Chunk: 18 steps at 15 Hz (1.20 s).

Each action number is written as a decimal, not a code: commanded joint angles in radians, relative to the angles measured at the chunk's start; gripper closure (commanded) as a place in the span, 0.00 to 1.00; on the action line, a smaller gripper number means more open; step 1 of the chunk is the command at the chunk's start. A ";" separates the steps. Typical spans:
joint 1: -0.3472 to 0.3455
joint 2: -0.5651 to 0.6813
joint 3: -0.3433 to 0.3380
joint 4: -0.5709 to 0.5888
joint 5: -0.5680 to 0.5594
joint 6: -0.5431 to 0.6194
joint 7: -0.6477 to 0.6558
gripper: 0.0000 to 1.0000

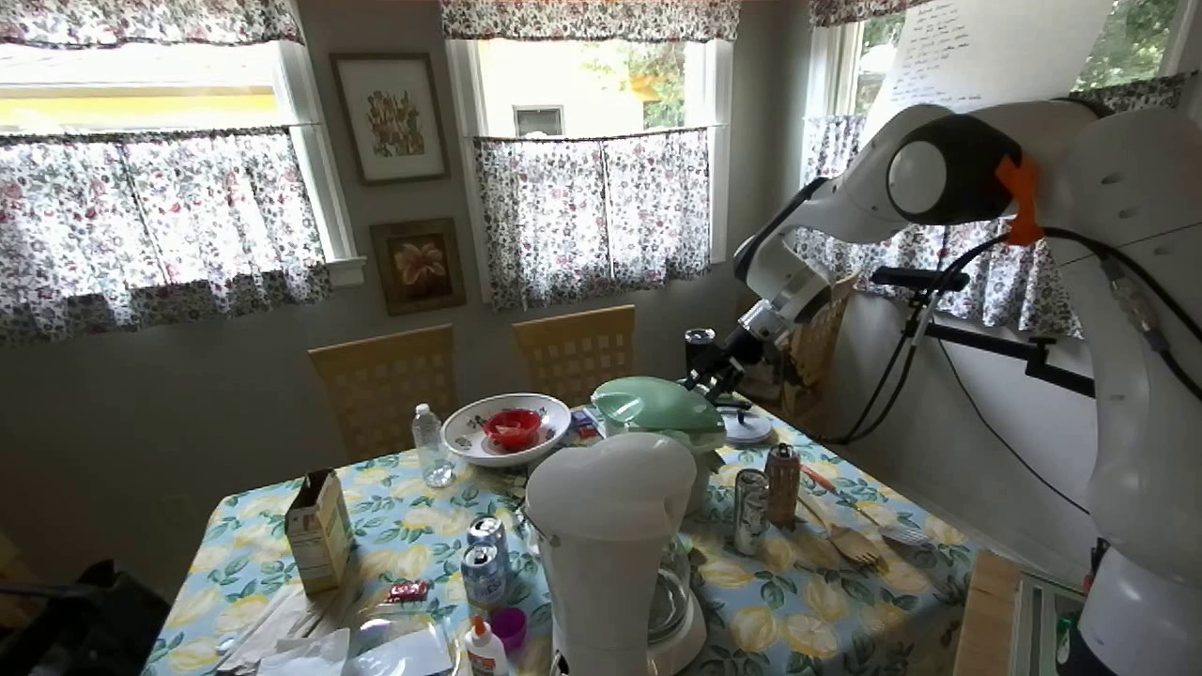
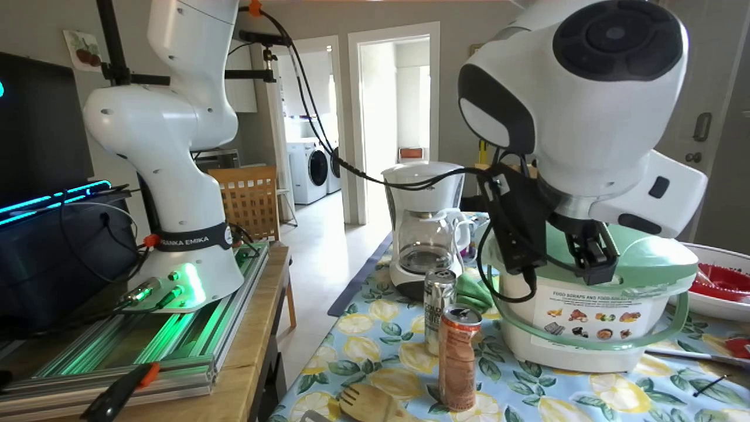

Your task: Open the white and green bin then put the orange can inside the bin.

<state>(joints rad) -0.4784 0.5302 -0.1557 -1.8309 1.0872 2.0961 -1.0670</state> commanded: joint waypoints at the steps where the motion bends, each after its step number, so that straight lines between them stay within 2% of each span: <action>1: 0.039 -0.009 -0.041 -0.021 -0.054 0.008 0.046 0.00; 6: 0.043 0.013 -0.048 -0.025 -0.100 0.009 0.063 0.00; 18: 0.021 0.041 -0.011 -0.001 0.078 -0.004 -0.003 0.00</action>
<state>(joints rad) -0.4481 0.5499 -0.1786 -1.8533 1.1053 2.1002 -1.0442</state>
